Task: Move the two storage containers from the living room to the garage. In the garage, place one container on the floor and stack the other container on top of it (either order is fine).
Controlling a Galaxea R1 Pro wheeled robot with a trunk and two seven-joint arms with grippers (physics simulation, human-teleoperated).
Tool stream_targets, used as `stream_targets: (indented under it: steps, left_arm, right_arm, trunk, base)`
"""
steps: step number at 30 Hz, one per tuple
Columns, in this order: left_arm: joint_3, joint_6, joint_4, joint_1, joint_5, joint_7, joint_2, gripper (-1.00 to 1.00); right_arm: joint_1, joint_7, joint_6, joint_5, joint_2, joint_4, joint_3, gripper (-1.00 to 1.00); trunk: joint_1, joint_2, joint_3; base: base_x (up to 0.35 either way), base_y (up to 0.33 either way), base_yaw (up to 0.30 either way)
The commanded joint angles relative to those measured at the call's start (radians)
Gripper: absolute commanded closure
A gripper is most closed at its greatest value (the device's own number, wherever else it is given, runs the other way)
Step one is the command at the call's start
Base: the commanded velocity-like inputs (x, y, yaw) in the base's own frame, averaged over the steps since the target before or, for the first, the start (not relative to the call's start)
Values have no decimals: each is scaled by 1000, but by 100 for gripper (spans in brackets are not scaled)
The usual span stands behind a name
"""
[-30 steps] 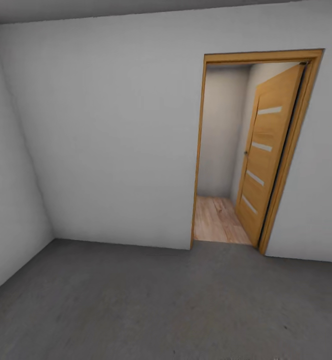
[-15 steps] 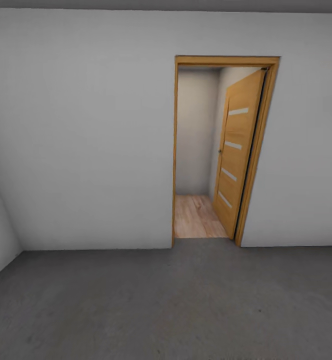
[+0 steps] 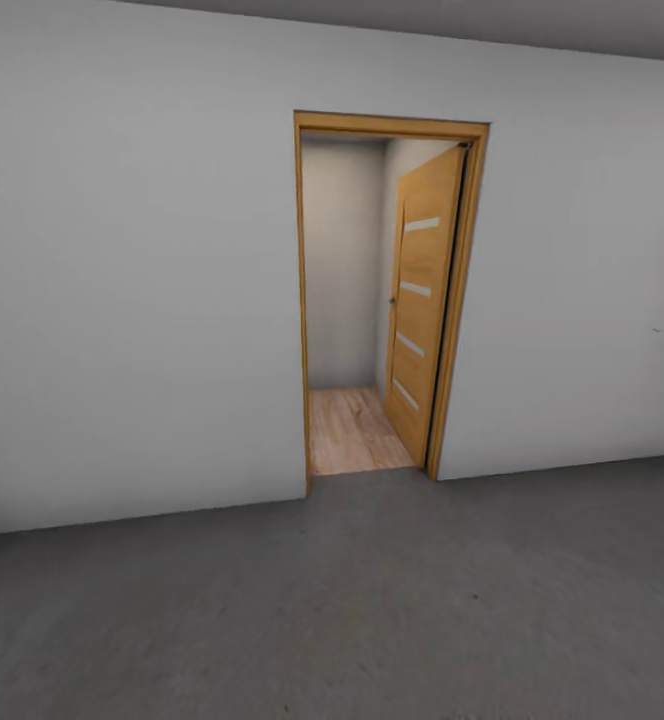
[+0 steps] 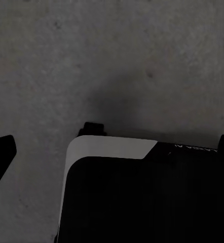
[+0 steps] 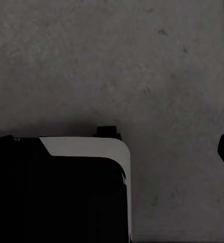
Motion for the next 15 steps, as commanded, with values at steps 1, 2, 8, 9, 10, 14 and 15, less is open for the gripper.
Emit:
stream_targets:
  steps: [1, 2, 8, 9, 10, 14, 15]
  left_arm:
    - [-6, -4, 1, -1, 9, 1, 0, -100]
    - [-6, -4, 1, -1, 9, 1, 0, -100]
    - [-6, -2, 1, -1, 9, 1, 0, -100]
    - [-6, -2, 1, -1, 9, 1, 0, -100]
    - [-6, -2, 1, -1, 9, 1, 0, -100]
    - [-6, -2, 1, -1, 9, 1, 0, -100]
    - [-6, -2, 1, -1, 9, 1, 0, -100]
  right_arm:
    - [-2, -1, -6, -2, 0, 3, 0, -100]
    - [-2, -1, -6, -2, 1, 3, 0, -100]
    - [-2, -1, -6, -2, 0, 3, 0, -100]
    - [-2, -1, -6, -2, 0, 3, 0, -100]
    - [-2, -1, -6, -2, 0, 3, 0, -100]
    - [-2, -1, -6, -2, 1, 3, 0, -100]
    - [-2, -1, -6, -2, 1, 3, 0, -100]
  trunk:
    - [0, -1, -1]
    - [0, -1, -1]
    - [0, -1, -1]
    - [0, -1, -1]
    - [0, -1, -1]
    - [0, -1, -1]
    - [0, -1, -1]
  base:
    - [0, 0, -297]
    - [0, 0, -297]
    - [0, 0, -297]
    - [0, 0, -297]
    - [0, 0, -296]
    - [0, 0, -296]
    - [0, 0, -296]
